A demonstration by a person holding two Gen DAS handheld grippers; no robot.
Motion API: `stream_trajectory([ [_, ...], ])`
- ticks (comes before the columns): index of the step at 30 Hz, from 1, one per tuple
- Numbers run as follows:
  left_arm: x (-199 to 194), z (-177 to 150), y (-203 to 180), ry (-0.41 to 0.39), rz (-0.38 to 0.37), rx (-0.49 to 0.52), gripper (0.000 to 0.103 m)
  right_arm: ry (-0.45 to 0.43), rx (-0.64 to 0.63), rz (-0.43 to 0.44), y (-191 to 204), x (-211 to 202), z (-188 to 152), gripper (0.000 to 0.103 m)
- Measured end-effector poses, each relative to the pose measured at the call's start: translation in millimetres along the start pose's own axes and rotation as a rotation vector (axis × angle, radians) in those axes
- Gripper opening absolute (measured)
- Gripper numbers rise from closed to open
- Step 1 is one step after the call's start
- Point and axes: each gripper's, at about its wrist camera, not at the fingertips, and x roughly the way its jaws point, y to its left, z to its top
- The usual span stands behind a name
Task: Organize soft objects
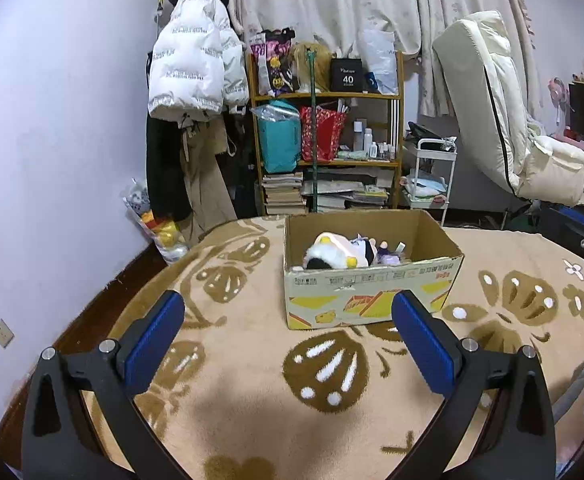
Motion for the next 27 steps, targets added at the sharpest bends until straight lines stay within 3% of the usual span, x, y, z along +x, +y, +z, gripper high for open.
stream_trajectory([
  [4,12.0,-1.8,3.6,0.032,-0.011,-0.004,0.102,0.024,0.0,-0.026,-1.7,4.9,-1.7,0.103],
  [13,15.0,-5.7,0.8,0.011,-0.04,0.003,0.102,0.025,0.001,-0.031,-4.4,6.7,-2.4,0.103],
  [27,14.1,-6.3,1.5,0.008,-0.026,-0.01,0.102,0.043,0.001,-0.034,-4.6,13.6,-4.1,0.103],
])
